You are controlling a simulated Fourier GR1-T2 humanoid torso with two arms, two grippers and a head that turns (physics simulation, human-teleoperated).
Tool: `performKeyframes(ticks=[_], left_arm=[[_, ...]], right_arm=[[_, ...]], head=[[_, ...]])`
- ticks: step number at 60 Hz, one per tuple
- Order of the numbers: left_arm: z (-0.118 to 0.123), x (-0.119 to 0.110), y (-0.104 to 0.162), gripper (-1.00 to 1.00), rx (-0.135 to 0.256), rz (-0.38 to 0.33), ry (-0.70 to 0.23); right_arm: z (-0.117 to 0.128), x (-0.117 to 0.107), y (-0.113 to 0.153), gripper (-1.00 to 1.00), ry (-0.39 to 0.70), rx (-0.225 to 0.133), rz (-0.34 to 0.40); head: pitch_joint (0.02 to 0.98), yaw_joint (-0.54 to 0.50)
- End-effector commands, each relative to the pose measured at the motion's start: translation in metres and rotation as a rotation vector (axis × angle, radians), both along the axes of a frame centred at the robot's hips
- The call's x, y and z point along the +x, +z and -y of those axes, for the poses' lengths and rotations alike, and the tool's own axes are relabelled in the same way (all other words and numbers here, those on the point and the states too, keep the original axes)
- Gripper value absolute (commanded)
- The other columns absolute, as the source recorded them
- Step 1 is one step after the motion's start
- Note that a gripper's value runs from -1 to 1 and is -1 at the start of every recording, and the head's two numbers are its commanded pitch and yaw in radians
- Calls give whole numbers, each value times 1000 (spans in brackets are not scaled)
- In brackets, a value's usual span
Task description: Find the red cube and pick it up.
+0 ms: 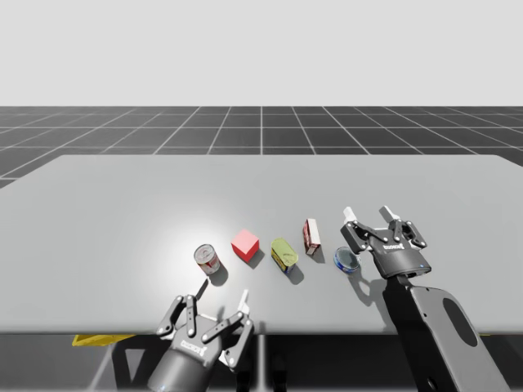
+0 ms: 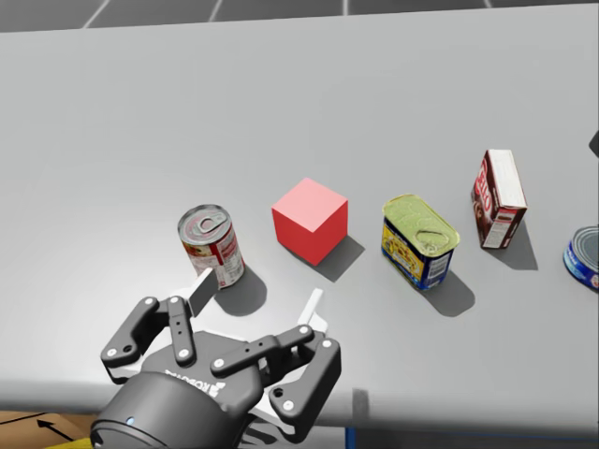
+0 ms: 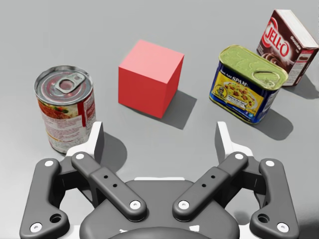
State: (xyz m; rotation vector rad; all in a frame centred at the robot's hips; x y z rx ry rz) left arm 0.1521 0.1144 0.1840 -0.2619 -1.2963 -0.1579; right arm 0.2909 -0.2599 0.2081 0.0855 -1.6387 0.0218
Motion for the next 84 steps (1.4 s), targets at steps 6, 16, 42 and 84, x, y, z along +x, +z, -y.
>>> performKeyframes(ticks=[6,16,42,84], left_arm=[[20,21,-25,-1000,-9,-14,19],[24,45,-34,-1000,-2,-47,56],[34,97,-48,-1000,81,-92,84],[47,148,-59,-747,107,-126,118]], right_arm=[[0,0,0,-1000,2,-4,2],[0,0,0,-1000,-8,-14,9],[1,0,1,-1000,-12,-14,14],[3,-1,3,-1000,-20,-5,19]], head=[[857,100],[859,95],[855,89],[854,63]])
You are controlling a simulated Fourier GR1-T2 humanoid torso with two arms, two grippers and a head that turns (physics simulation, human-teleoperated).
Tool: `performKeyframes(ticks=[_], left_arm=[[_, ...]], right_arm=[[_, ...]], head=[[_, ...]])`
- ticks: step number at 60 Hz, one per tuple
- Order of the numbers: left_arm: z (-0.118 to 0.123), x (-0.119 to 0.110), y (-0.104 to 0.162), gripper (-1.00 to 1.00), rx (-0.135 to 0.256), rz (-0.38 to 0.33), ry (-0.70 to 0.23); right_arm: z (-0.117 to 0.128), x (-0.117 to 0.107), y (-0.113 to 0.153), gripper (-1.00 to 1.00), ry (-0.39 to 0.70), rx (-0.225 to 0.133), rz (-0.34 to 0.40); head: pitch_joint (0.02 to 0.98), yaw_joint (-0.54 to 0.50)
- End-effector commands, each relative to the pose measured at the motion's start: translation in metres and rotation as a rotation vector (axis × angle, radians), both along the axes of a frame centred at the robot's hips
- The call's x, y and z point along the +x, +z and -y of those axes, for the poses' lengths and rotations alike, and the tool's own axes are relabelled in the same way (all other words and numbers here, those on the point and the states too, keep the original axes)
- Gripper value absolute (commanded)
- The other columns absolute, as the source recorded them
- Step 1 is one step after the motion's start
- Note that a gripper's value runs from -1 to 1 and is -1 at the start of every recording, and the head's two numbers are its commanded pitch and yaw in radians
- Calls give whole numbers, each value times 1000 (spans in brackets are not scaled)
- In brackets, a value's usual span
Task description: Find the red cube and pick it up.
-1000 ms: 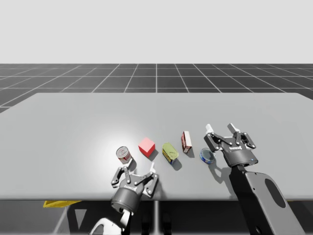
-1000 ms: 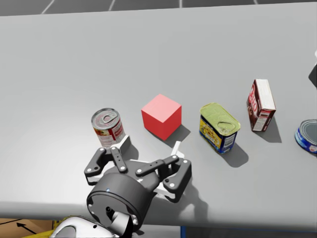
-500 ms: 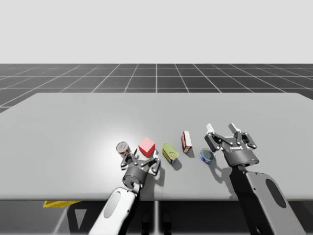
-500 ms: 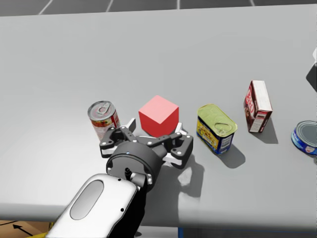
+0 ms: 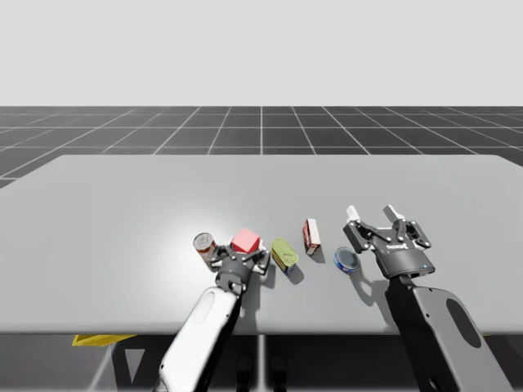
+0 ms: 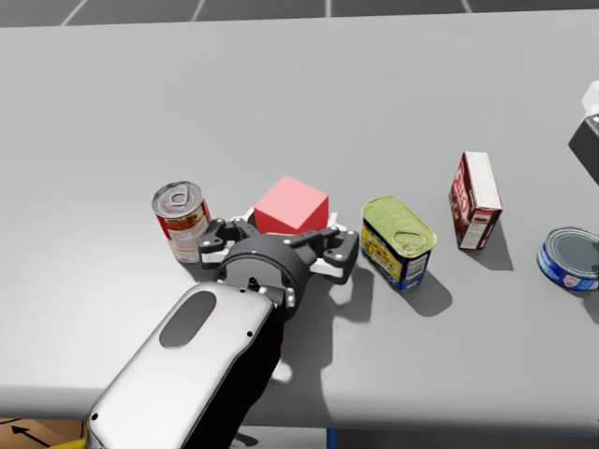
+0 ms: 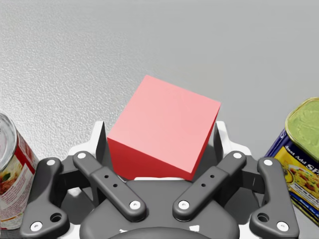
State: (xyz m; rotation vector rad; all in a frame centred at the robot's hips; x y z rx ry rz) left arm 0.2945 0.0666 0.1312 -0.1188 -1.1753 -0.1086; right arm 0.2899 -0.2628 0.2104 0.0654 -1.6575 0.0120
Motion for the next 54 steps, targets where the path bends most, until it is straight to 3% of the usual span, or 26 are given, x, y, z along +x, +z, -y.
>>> performKeyframes(ticks=[1,2,4,5,14,42,54], left_arm=[[-1,5,-7,-601,14,-3,10],[-1,4,-7,-178,14,-3,11],[-1,3,-7,436,12,-4,10],[-1,1,-9,927,18,1,11],[-2,-5,-9,1000,22,11,9],[4,-17,-9,1000,40,6,-45],[5,-17,2,1000,23,13,-66]], right_arm=[[1,0,0,-1000,0,1,1],[1,0,0,-1000,0,0,1],[1,0,0,-1000,0,0,1],[1,0,0,-1000,0,-1,1],[1,0,0,-1000,-1,-2,1],[1,1,-1,-1000,-1,-4,-1],[2,1,-1,-1000,2,-4,1]], head=[[854,63],[853,62],[853,62],[853,62],[834,62],[466,75],[420,77]])
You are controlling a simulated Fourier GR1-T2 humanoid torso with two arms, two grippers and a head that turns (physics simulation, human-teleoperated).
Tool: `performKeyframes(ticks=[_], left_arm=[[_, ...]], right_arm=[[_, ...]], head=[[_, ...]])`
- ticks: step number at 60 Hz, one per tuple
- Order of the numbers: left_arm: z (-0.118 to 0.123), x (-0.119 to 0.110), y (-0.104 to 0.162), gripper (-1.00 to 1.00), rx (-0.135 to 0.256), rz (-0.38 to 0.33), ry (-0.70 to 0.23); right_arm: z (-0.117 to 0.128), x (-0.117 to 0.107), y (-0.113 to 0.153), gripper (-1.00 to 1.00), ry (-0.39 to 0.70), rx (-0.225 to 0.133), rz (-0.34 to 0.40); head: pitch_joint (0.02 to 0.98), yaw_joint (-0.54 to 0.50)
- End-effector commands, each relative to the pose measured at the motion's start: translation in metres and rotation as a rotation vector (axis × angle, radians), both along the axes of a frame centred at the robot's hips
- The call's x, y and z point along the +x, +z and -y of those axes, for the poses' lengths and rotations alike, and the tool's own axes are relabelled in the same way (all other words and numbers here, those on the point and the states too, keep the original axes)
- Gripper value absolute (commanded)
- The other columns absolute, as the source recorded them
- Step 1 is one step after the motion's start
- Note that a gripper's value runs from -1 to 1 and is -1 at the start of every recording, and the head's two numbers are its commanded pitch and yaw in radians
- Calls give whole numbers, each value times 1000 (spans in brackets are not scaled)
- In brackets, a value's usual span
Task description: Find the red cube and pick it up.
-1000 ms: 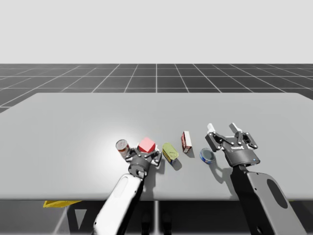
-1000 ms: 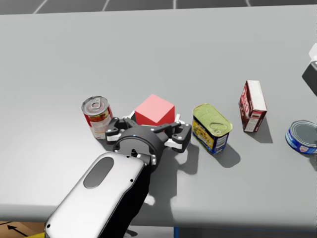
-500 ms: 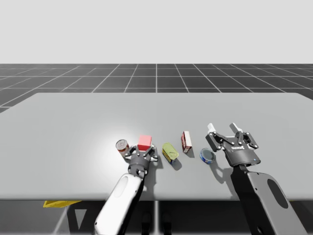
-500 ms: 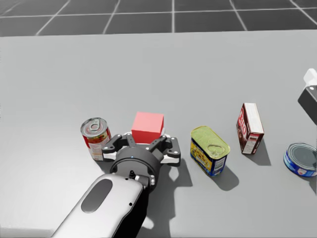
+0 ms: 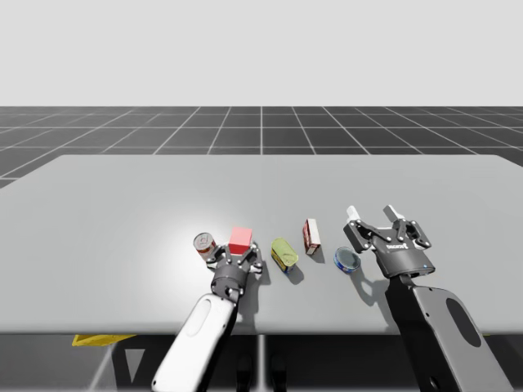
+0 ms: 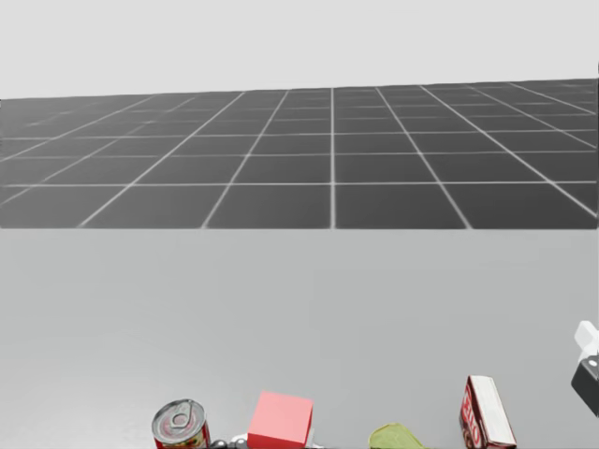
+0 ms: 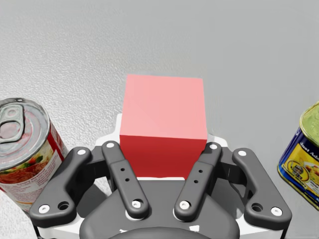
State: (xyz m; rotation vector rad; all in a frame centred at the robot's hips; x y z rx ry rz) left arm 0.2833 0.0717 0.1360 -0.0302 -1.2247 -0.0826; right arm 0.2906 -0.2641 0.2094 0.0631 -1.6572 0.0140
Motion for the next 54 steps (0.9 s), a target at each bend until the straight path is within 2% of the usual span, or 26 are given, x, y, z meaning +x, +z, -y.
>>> performKeyframes(ticks=[1,14,37,46,54], left_arm=[[10,-6,0,1000,-28,-37,-137],[2,-7,61,1000,-28,57,-188],[-13,3,122,1000,-28,178,-160],[-14,4,157,1000,-44,248,-147],[-16,4,186,1000,-38,318,-131]], right_arm=[[1,0,0,-1000,4,-6,3],[1,0,0,-1000,4,-2,3],[1,1,0,-1000,6,-2,1],[1,1,0,-1000,3,-5,3],[2,1,0,-1000,5,-1,2]], head=[[420,76],[415,80],[408,86],[404,88],[403,90]])
